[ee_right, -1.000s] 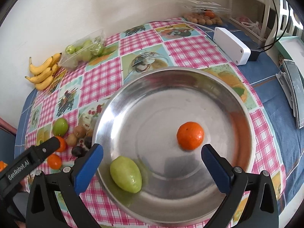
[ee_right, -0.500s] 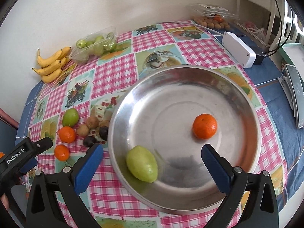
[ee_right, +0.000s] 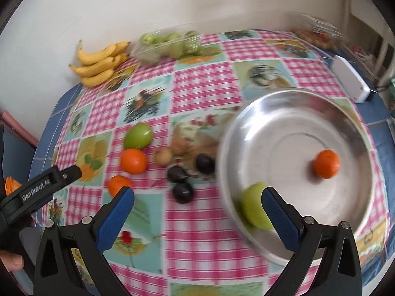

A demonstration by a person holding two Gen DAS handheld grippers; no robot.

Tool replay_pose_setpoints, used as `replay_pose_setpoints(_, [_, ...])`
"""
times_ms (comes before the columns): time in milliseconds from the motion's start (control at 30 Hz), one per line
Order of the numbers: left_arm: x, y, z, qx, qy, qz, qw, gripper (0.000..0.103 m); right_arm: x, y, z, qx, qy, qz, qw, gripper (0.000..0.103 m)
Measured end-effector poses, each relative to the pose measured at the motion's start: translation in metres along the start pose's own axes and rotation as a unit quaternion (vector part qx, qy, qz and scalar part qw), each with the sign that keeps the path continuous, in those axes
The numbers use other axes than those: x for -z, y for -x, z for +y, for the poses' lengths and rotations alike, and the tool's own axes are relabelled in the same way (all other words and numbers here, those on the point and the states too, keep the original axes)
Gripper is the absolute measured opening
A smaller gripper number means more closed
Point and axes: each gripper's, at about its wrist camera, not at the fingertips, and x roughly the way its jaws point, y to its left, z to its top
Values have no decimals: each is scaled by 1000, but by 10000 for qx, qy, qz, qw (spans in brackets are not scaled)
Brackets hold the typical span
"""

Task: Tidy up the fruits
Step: 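Withdraw both tools from the bowl back toward the remaining fruit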

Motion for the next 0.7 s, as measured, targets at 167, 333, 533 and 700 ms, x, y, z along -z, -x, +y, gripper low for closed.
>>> replay_pose_setpoints(167, [-6,-5,19,-78,230,41,9997,103,1,-12,25,-216,166,139,9995,102])
replay_pose_setpoints(333, [-9,-6,22,-80,164,-26,9998,103,2,-20,38,-373,264,246,9987,102])
replay_pose_setpoints(533, [-7,-9,10,183,52,31,9998,103,1,-28,35,-451,152,363,9982,102])
replay_pose_setpoints(700, [-5,-11,-5,580,-210,133,9980,103,0,-34,31,-507,108,499,9974,102])
